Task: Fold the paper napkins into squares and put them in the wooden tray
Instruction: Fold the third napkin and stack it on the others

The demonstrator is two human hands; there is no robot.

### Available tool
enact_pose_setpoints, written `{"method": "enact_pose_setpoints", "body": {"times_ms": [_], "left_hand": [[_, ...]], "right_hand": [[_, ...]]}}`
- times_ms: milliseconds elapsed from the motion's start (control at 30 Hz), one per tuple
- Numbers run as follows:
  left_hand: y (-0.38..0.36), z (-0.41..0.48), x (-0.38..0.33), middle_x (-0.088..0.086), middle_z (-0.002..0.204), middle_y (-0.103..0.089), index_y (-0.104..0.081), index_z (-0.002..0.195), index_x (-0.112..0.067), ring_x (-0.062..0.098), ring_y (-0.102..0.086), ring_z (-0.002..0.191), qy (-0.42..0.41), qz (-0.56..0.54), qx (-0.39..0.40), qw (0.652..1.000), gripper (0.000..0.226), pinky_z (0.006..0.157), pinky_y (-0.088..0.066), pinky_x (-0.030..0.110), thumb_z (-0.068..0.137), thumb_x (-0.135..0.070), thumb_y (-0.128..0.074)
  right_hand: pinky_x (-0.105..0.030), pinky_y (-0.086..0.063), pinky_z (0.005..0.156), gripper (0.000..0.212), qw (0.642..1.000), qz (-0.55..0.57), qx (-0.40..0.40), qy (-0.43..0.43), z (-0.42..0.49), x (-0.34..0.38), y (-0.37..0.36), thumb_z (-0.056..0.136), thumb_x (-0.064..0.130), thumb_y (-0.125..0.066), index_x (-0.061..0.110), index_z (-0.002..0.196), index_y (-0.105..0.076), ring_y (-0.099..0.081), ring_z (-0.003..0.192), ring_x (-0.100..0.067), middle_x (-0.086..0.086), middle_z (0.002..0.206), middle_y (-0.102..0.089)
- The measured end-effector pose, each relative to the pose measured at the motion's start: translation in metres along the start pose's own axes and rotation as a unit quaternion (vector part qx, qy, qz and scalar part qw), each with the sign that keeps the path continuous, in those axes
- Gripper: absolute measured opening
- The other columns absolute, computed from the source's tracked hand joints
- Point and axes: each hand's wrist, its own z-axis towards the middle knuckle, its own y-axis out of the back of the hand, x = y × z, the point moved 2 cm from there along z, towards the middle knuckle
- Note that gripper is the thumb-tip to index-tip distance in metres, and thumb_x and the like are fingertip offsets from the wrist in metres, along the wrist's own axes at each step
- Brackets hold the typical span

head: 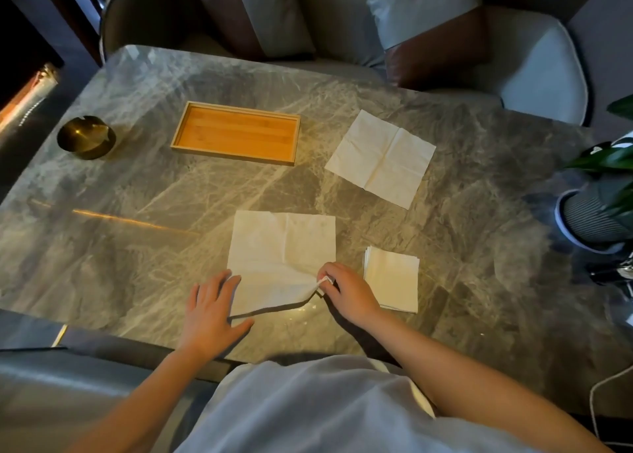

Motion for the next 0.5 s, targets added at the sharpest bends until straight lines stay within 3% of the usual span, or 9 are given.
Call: {"method": "enact_pose_setpoints", "body": {"times_ms": [167,233,333,500], "left_hand": [[0.007,0.008,-0.003,0.008,0.142,-0.045,-0.054,0.123,-0.017,0.031,-0.046,0.126,-0.005,-0.113,-0.035,0.993,0.061,0.099,-0.039,0.046,0.067,-0.016,-0.078],[0.012,0.015,-0.004,0.006,0.138,-0.051,-0.060,0.106,-0.018,0.029,-0.051,0.120,-0.004,-0.150,-0.056,0.987,0.043,0.091,-0.045,0.039,0.068,-0.003,-0.074],[0.013,0.025,-0.005,0.001,0.132,-0.057,-0.053,0.093,-0.024,0.028,-0.056,0.113,0.015,-0.189,-0.049,0.981,0.046,0.072,-0.044,0.028,0.065,0.013,-0.055],[0.012,0.029,-0.005,-0.003,0.119,-0.065,-0.046,0.090,-0.026,0.024,-0.060,0.102,0.033,-0.230,-0.045,0.972,0.045,0.057,-0.040,0.027,0.068,0.013,-0.043]], "right_hand": [[-0.040,-0.050,0.077,0.007,0.998,0.038,0.047,0.014,-0.004,-0.003,0.010,0.095,0.017,-0.050,0.023,0.092,-0.053,-0.058,0.085,-0.015,0.004,0.093,-0.062],[-0.042,-0.051,0.075,0.007,0.998,0.033,0.052,0.014,-0.006,-0.004,0.012,0.096,0.019,-0.049,0.025,0.094,-0.052,-0.059,0.083,-0.016,0.002,0.091,-0.063],[-0.044,-0.053,0.074,0.005,0.999,0.018,0.045,0.016,-0.009,-0.006,0.014,0.095,0.026,-0.053,0.029,0.098,-0.050,-0.059,0.084,-0.014,0.004,0.093,-0.064],[-0.028,-0.045,0.090,0.058,0.990,-0.093,0.092,0.048,-0.009,-0.012,0.011,0.075,0.041,-0.073,0.032,0.125,-0.045,-0.044,0.116,-0.006,0.013,0.128,-0.052]]}}
